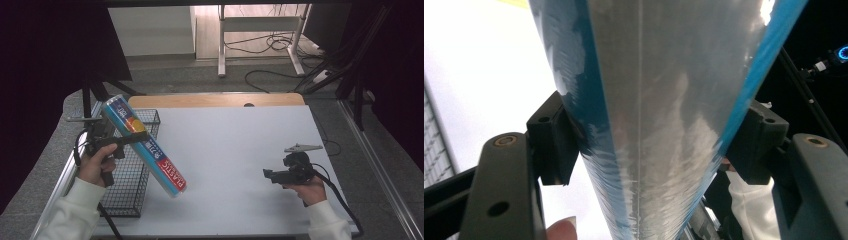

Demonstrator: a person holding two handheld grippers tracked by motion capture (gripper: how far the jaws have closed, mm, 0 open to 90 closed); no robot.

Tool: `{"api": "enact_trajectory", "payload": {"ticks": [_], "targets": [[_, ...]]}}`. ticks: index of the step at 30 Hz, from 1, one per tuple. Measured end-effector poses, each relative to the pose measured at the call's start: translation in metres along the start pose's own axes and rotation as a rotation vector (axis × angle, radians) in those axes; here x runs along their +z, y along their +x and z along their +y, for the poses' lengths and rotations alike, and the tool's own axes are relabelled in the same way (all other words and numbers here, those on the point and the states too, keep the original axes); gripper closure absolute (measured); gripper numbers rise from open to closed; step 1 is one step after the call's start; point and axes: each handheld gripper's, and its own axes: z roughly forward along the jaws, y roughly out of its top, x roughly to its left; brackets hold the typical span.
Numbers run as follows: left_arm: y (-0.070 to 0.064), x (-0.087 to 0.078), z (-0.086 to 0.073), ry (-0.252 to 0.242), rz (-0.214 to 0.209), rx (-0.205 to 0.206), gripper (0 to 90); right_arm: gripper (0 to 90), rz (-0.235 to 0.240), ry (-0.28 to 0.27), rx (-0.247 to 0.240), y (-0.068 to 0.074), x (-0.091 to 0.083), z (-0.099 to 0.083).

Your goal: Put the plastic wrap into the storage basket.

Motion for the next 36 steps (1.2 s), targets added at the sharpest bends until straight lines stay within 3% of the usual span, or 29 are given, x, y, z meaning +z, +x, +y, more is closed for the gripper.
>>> {"api": "enact_trajectory", "payload": {"ticks": [23, 36], "targets": [[0.014, -0.06, 0.012, -0.054, 0.098, 0.005, 32.2, 10.3, -0.034, 0.017, 0.012, -0.005, 0.002, -0.001], [0.019, -0.101, 0.023, -0.073, 0.191, 0.015, 32.2, 10.3, -0.036, 0.02, 0.019, -0.007, 0.003, -0.002]]}}
